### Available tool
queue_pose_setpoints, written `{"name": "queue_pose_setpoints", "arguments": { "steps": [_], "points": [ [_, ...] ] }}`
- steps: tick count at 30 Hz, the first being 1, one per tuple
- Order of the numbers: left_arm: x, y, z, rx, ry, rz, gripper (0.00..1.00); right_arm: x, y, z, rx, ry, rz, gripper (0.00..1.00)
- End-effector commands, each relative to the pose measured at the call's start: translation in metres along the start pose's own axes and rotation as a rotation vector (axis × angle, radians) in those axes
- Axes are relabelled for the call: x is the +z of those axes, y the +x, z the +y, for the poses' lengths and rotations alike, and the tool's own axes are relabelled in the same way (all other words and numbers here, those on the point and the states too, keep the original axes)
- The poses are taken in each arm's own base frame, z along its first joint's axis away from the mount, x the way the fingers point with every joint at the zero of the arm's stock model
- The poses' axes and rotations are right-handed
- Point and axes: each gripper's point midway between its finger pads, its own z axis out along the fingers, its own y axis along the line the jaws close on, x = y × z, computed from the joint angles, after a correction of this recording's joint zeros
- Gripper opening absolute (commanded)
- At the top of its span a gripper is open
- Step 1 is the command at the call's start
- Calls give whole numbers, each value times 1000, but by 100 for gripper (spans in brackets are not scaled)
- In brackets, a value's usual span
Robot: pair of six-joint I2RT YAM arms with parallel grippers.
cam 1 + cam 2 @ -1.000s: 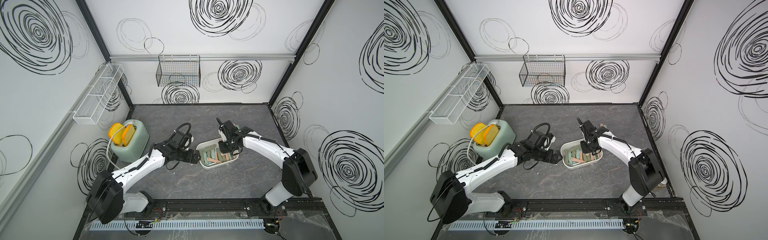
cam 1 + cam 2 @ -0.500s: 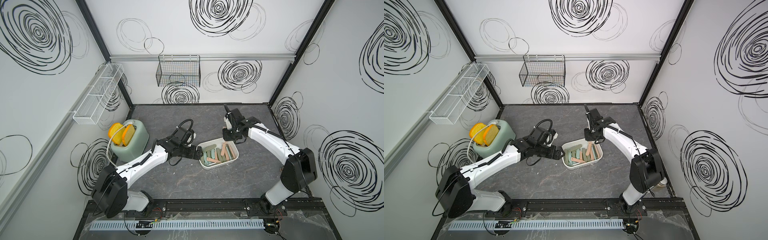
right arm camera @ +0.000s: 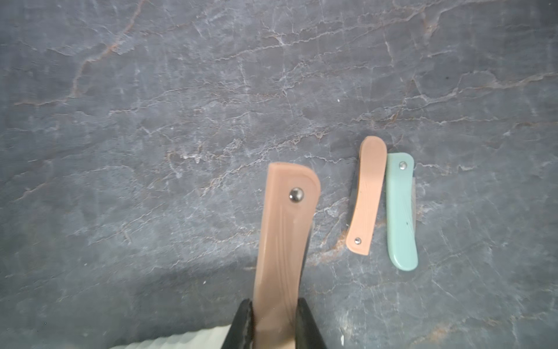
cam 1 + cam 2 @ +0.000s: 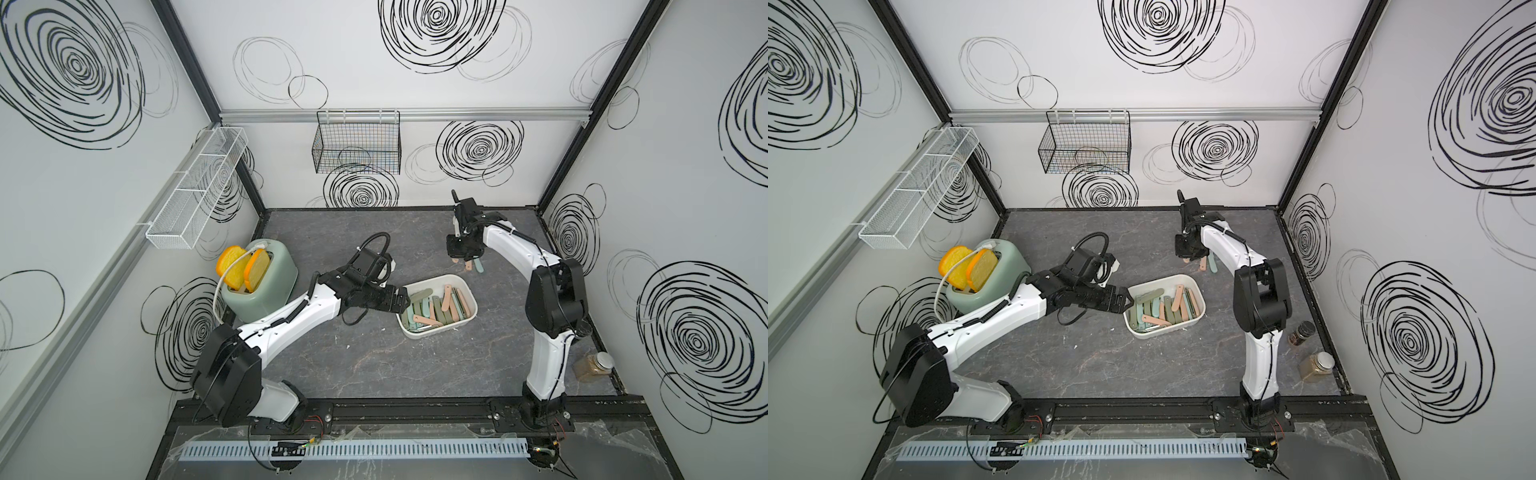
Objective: Take the fruit knife out of the storage box
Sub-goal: Place the fruit knife at the center of the board.
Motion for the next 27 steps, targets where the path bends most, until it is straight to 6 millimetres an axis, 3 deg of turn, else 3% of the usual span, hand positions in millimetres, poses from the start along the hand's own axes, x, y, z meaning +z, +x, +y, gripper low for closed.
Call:
{"name": "queue_pose_setpoints", "arguments": {
  "steps": [1, 7, 15, 22, 27],
  "points": [
    [1, -12, -4, 12, 9, -19, 98, 11, -11, -11, -12, 50, -11, 19],
    [8, -16, -2, 11, 6, -8, 98, 40, -10, -30, -13, 93, 24, 20],
    [17, -21, -3, 31, 12, 14, 98, 64, -6, -46, -6, 117, 55, 20],
    [21, -18, 0, 34, 14, 30, 98, 76, -6, -54, -3, 122, 71, 22],
    [21, -15, 3, 30, 14, 38, 98, 76, -6, -56, -9, 126, 76, 31]
  ]
}}
